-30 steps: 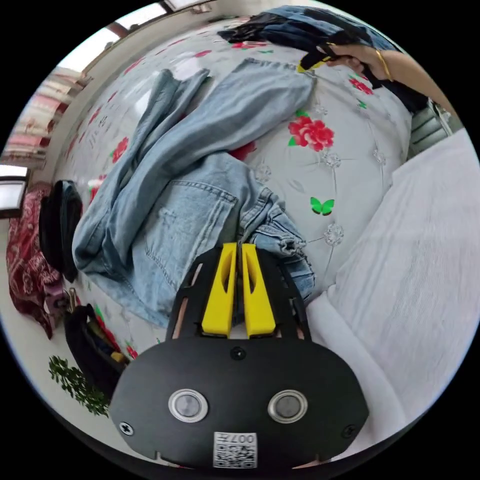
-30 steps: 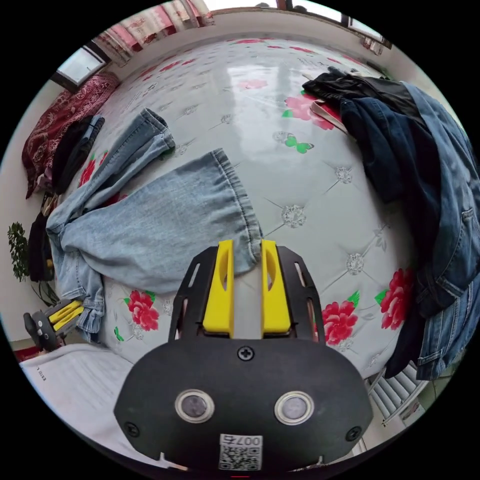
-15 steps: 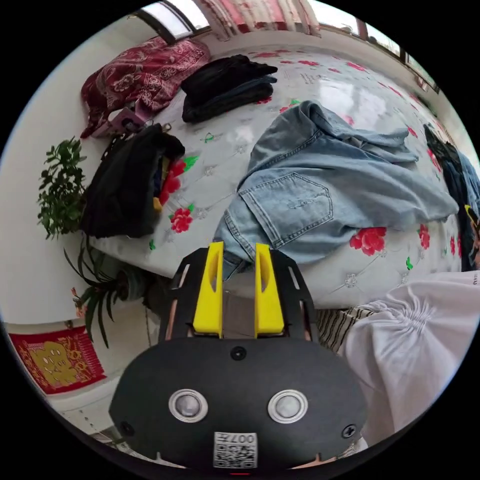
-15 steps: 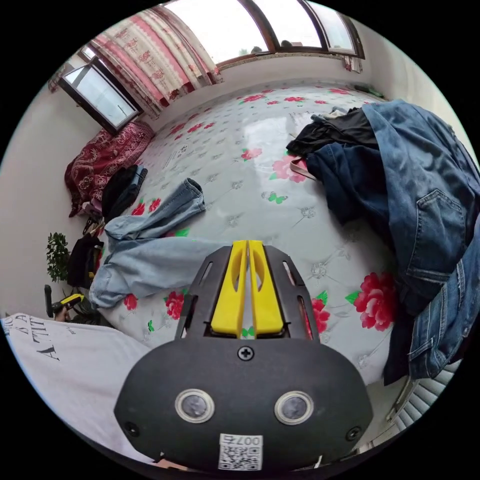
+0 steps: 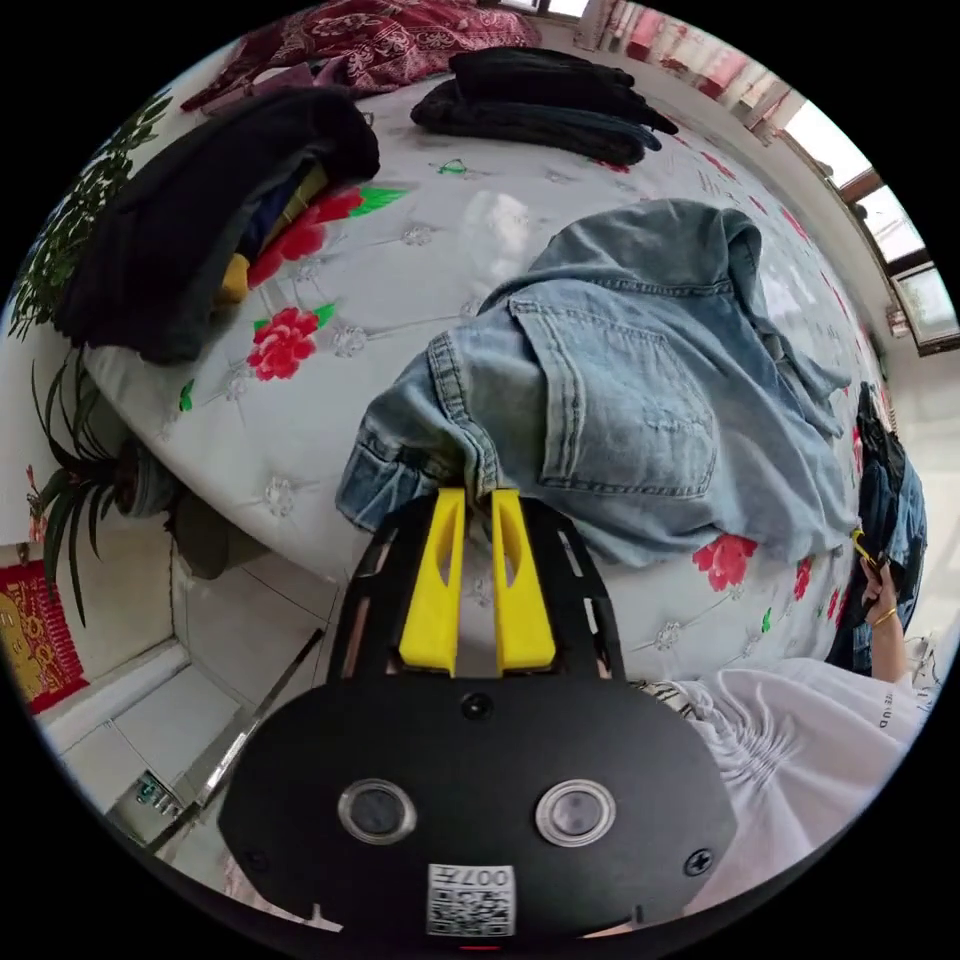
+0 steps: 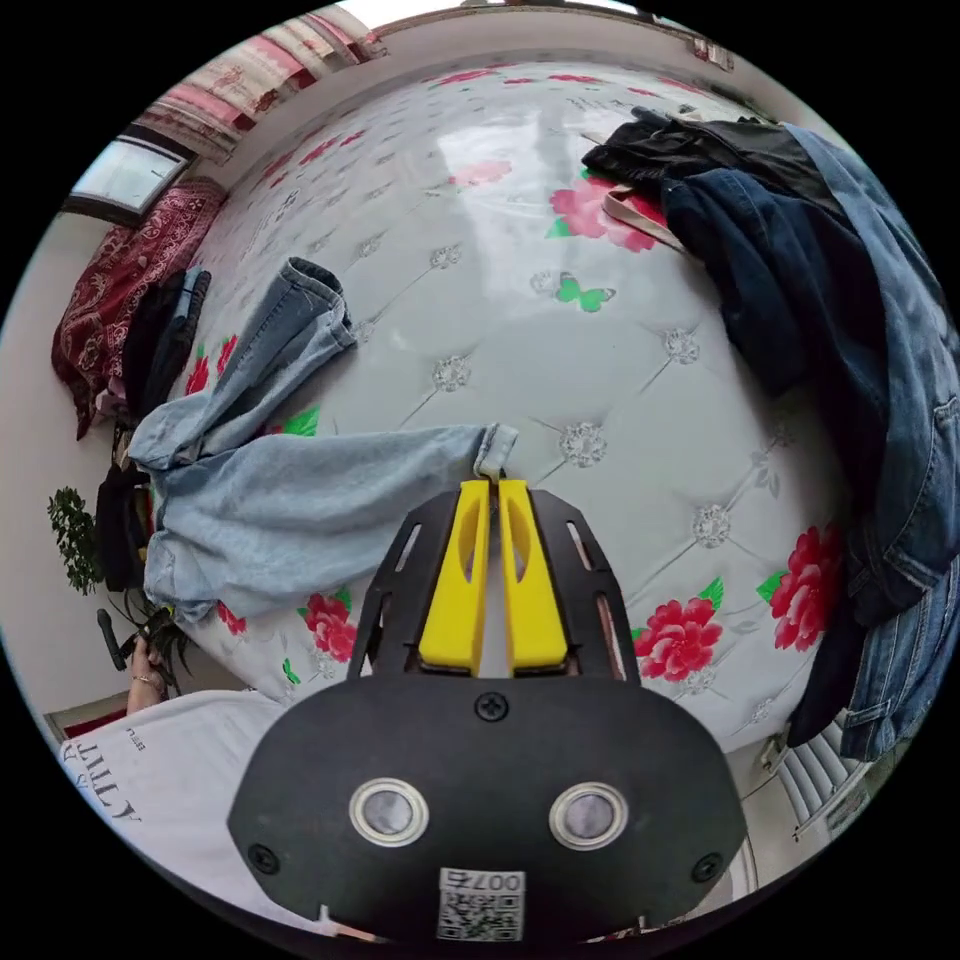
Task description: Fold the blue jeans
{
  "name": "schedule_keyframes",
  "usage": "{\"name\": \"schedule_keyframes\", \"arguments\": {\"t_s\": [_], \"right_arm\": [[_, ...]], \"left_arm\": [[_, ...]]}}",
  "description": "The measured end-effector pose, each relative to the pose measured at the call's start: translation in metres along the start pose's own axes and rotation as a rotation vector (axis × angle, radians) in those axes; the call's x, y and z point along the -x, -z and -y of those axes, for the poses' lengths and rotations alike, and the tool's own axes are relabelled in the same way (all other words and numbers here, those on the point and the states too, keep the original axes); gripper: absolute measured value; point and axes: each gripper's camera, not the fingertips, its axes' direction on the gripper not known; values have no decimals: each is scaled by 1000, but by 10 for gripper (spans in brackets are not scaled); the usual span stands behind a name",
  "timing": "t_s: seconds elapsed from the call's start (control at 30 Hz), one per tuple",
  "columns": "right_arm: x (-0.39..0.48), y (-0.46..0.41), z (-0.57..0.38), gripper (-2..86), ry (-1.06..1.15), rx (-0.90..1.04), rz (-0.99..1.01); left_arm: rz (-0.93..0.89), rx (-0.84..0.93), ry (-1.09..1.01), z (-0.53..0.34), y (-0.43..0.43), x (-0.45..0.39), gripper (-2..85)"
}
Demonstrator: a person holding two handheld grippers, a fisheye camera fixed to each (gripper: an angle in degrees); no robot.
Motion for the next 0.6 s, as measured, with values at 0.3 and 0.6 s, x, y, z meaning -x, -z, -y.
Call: {"name": "schedule_keyframes", "arguments": {"t_s": [0.3,0.6], "right_arm": [[71,211,40,-1,188,-502,304],[39,295,-75,0,307,-722,246]], "left_arm": [[-63,-425,-266,140,280,7,-8],[-81,-513,-545,33,360,13,-7]]}}
